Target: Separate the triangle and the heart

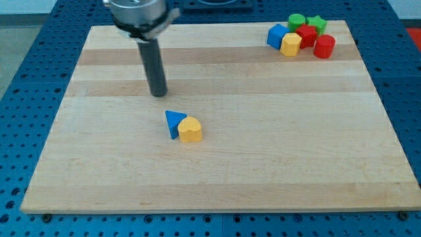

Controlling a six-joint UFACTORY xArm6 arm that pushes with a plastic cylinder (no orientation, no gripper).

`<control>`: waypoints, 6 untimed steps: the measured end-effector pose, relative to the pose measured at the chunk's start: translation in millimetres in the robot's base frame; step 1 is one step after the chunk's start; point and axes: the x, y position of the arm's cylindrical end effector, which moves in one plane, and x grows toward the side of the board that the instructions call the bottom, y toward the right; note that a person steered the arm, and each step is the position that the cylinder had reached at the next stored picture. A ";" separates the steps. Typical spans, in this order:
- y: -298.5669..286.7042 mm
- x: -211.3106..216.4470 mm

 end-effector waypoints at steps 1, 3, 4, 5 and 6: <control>12.7 -50.5; 144.6 13.7; 144.6 133.4; 144.6 147.4; 119.1 148.2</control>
